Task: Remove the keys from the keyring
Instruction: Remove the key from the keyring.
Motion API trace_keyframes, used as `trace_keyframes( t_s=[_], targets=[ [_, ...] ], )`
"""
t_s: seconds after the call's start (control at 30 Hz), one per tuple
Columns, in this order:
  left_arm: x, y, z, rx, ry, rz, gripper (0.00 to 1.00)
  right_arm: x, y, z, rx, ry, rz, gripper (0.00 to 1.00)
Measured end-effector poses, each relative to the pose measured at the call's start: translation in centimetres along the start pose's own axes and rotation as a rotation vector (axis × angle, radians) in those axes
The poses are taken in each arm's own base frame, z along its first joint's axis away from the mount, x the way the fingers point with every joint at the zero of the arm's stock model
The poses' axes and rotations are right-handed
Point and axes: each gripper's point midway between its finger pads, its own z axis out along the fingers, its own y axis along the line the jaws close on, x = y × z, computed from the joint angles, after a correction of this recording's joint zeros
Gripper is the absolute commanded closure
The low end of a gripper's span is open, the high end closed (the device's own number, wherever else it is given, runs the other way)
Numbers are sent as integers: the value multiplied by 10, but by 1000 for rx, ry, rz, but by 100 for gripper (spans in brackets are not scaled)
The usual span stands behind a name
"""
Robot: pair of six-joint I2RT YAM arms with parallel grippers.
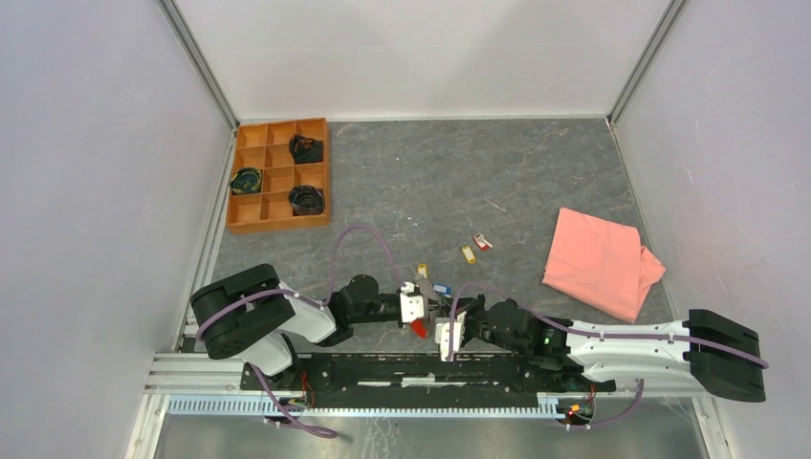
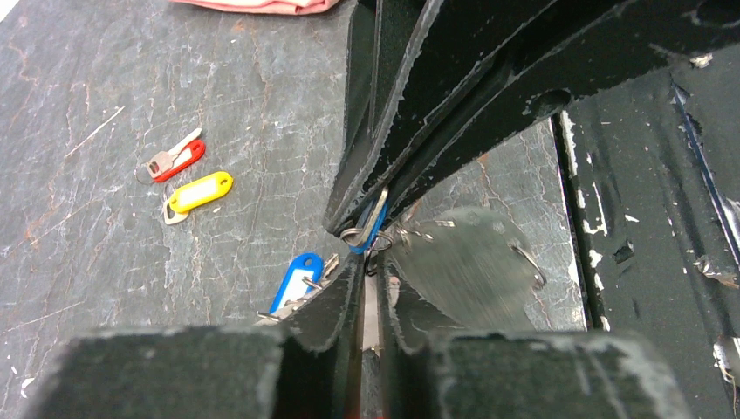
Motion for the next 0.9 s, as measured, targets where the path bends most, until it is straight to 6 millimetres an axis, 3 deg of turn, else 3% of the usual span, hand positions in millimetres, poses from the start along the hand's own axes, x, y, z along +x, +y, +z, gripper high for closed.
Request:
trace_keyframes(
  t_s=[0.13, 0.9],
  targets=[
    [0, 1, 0, -3, -3, 1, 98, 0, -2, 0, 7, 2, 1, 100],
    [-18, 10, -22, -143, -132, -75, 98, 6, -13, -6, 87, 49, 61, 100]
  ],
)
